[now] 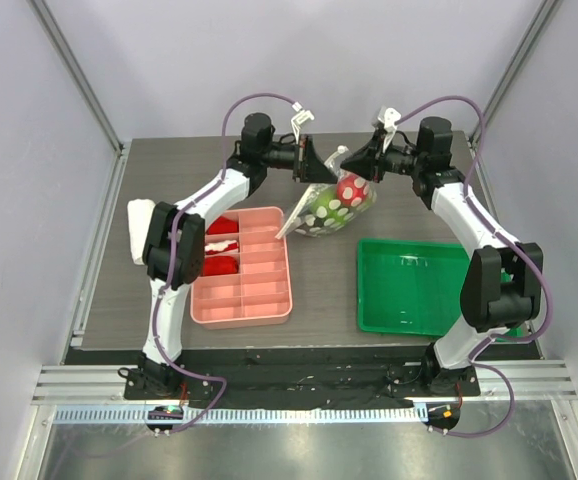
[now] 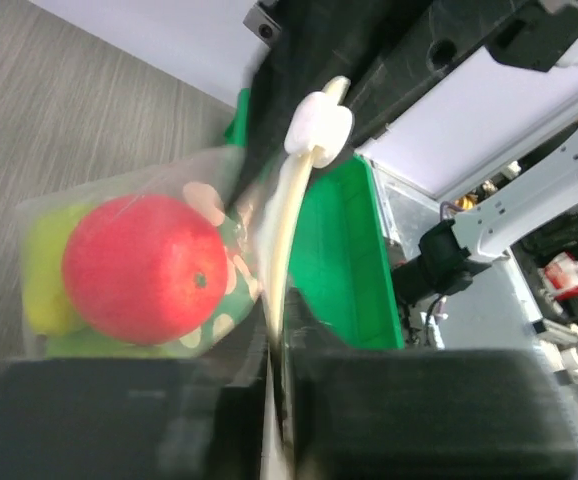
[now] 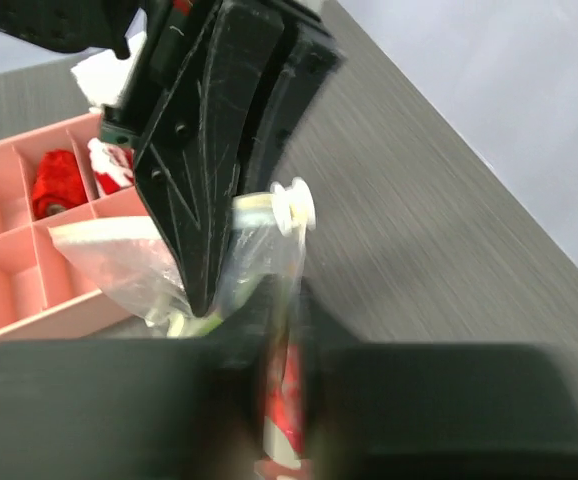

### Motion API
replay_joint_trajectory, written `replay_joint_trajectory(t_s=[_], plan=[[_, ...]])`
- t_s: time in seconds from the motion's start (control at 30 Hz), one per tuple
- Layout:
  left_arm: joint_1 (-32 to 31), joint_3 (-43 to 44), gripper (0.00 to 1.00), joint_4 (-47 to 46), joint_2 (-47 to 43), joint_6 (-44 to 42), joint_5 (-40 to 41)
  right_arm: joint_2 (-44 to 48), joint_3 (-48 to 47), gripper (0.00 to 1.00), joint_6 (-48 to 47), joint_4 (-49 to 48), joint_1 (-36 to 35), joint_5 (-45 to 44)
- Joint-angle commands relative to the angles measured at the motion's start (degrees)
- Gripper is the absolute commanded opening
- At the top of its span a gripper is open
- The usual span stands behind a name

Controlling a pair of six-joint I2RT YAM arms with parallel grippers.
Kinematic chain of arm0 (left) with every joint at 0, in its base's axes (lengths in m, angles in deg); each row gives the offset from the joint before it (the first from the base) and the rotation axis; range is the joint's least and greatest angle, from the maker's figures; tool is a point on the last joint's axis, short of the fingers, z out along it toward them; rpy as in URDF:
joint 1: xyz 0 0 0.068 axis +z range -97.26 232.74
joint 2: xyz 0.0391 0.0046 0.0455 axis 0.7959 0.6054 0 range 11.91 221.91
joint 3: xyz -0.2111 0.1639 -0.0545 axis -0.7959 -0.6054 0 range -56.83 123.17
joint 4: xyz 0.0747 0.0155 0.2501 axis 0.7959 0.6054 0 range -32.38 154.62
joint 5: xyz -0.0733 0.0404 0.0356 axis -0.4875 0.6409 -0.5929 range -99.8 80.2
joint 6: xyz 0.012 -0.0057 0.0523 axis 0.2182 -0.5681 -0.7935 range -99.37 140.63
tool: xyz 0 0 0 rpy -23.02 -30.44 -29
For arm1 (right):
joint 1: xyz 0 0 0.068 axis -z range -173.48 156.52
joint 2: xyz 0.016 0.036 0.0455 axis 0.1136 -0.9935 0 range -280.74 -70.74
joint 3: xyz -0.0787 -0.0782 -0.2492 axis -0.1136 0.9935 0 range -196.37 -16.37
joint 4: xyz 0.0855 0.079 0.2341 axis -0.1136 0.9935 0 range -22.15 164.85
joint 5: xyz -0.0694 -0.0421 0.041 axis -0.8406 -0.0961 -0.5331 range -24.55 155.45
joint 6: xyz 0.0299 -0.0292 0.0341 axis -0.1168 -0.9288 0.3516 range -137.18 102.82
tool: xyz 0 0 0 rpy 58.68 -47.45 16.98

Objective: Open the zip-top bag and remove the fake food

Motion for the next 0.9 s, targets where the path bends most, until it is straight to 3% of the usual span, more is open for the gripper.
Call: replay_joint_trajectory(t_s=[0.0,0.03,0.07,0.17,0.3,0.4,0.63,0.87], plan=[[0.4,-4.9,0.25,-6.0,-5.3,0.0,3.5,-1.0,-3.8,0.02,5.1,-3.0,-0.5,1.0],[0.3,-6.4,0.32,-6.9,-6.5,-0.8,6.8,-0.9,-3.8,0.02,7.5,-3.6,-0.6,1.1],[0.4,-8.5,0.73,-8.0,-8.4,-1.6,8.1,-0.5,-3.6,0.02,8.1,-3.8,-0.6,0.7],[0.4,-11.4,0.79,-14.1,-10.5,-0.4,11.4,0.2,-3.4,0.02,8.6,-3.4,-0.5,1.7],[0.4,-12.9,0.56,-21.6,-11.6,2.9,14.3,0.3,-3.9,0.02,7.6,-1.4,-0.5,3.6],[0.2,-13.6,0.48,-29.0,-11.7,5.7,15.8,-0.1,-4.8,0.02,6.3,0.6,-0.4,4.6],[-1.2,-11.8,0.47,-24.7,-11.2,-2.2,18.8,-0.3,-5.3,0.02,5.5,2.2,-0.5,4.9],[-1.3,-9.6,0.44,-27.8,-9.3,0.6,16.9,-0.4,-5.8,0.02,5.1,2.9,-0.4,6.0]])
